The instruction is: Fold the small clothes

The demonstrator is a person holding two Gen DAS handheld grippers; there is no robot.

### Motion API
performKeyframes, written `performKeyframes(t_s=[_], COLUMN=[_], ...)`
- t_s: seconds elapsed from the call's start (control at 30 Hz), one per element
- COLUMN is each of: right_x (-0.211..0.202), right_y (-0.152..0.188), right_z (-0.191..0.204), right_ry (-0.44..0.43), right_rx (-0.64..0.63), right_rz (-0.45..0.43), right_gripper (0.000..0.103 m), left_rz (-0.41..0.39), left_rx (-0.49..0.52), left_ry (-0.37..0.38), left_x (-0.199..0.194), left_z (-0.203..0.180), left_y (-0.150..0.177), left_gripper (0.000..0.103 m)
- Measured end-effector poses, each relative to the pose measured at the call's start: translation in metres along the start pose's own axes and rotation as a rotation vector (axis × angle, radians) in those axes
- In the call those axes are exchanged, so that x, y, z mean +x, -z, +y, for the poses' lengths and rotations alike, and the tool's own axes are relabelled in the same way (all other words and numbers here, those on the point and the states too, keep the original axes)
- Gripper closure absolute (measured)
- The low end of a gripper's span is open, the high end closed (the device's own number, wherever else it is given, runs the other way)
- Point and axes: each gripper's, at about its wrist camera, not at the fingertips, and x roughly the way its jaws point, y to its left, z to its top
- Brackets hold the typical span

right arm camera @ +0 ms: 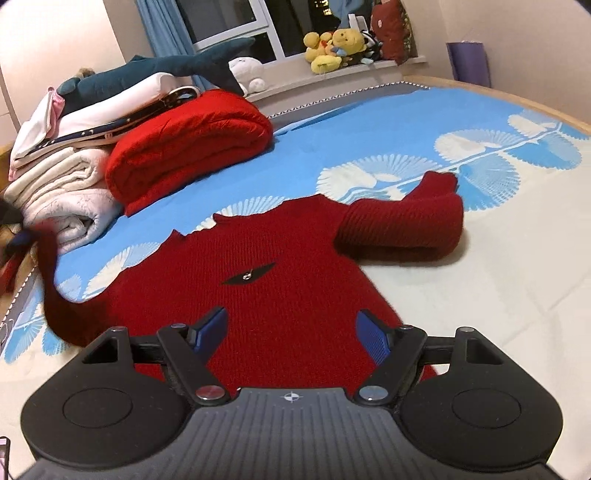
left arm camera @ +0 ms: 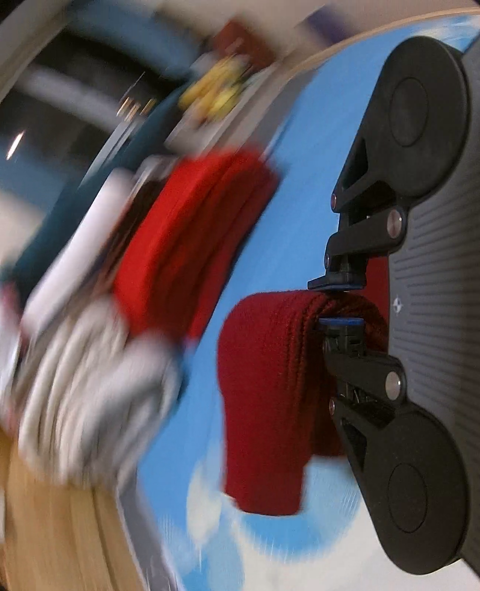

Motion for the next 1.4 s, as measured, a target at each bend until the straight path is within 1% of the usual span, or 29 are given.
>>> performKeyframes(t_s=[0.03,0.07,0.1,0.13,0.17,0.23,0.3,0.33,0.4,0.47,0.5,0.6,0.63,0.7,0.8,0.83,0.9,0.97,1.0,1.1,1.17,1.23,1.27,1.33,1.37,1.4], right_x=[0.000,0.000,0.001,0.002,0.002,0.001,-0.001,-0.002,-0.004,-0.005,-0.005,-0.006,-0.006,-0.005,0.001,0.004,0.008,0.014,0.017,0.043,0.071,0.106,0.124,0.162,0.182,0.199], right_y=[0.000,0.000,0.000,0.001,0.001,0.002,0.001,0.001,0.000,-0.001,-0.002,-0.003,-0.003,-0.003,-0.003,-0.003,-0.004,-0.004,-0.005,-0.015,-0.027,-0.043,-0.050,-0.059,-0.063,-0.067], right_z=[-0.003,-0.005,-0.007,-0.009,-0.012,-0.017,-0.023,-0.025,-0.028,-0.029,-0.029,-0.026,-0.025,-0.024,-0.027,-0.029,-0.033,-0.037,-0.038,-0.039,-0.037,-0.031,-0.028,-0.022,-0.019,-0.016], right_ry=[0.001,0.001,0.002,0.005,0.010,0.021,0.021,0.017,0.010,-0.001,-0.006,-0.019,-0.018,-0.007,0.018,0.030,0.044,0.040,0.029,-0.054,-0.092,-0.118,-0.113,-0.057,-0.032,-0.007], right_rx=[0.003,0.006,0.005,-0.001,-0.003,-0.003,0.007,0.015,0.028,0.040,0.045,0.060,0.064,0.073,0.108,0.125,0.155,0.187,0.208,0.268,0.335,0.366,0.370,0.393,0.403,0.407], right_rz=[0.003,0.007,0.014,0.021,0.026,0.030,0.029,0.027,0.023,0.019,0.018,0.011,0.007,-0.002,-0.011,-0.014,-0.022,-0.026,-0.028,0.024,0.071,0.111,0.134,0.173,0.195,0.213], right_gripper=[0.025,0.025,0.025,0.025,0.025,0.025,0.025,0.025,0.025,0.025,0.025,0.025,0.025,0.025,0.025,0.025,0.025,0.025,0.025,0.026,0.028,0.028,0.028,0.028,0.028,0.031], left_rz=[0.025,0.080,0.145,0.234,0.274,0.261,0.285,0.291,0.262,0.201,0.175,0.134,0.127,0.116,0.099,0.098,0.141,0.185,0.188,0.150,0.146,0.149,0.153,0.153,0.154,0.155], left_rx=[0.042,0.080,0.099,0.117,0.130,0.136,0.135,0.127,0.123,0.164,0.188,0.252,0.252,0.215,0.142,0.122,0.084,0.066,0.062,0.084,0.105,0.103,0.096,0.082,0.073,0.067], left_ry=[0.057,0.104,0.129,0.148,0.154,0.169,0.170,0.166,0.111,-0.002,-0.042,-0.157,-0.196,-0.240,-0.273,-0.283,-0.301,-0.281,-0.274,-0.278,-0.274,-0.254,-0.254,-0.266,-0.284,-0.301], left_x=[0.009,0.021,0.031,0.042,0.048,0.046,0.045,0.043,0.031,0.009,-0.009,-0.045,-0.059,-0.080,-0.102,-0.102,-0.092,-0.089,-0.090,-0.090,-0.087,-0.084,-0.081,-0.078,-0.077,-0.077], left_z=[-0.026,-0.052,-0.064,-0.076,-0.084,-0.081,-0.065,-0.049,-0.013,0.026,0.042,0.094,0.113,0.141,0.173,0.181,0.195,0.201,0.204,0.204,0.202,0.202,0.203,0.207,0.210,0.213], left_y=[0.017,0.039,0.054,0.071,0.087,0.108,0.111,0.109,0.101,0.097,0.101,0.107,0.113,0.122,0.133,0.135,0.137,0.136,0.136,0.131,0.126,0.122,0.120,0.116,0.113,0.112], left_gripper=[0.083,0.062,0.042,0.013,0.011,0.010,0.009,0.009,0.009,0.009,0.009,0.009,0.007,0.007,0.007,0.007,0.007,0.007,0.007,0.007,0.007,0.007,0.007,0.007,0.007,0.007])
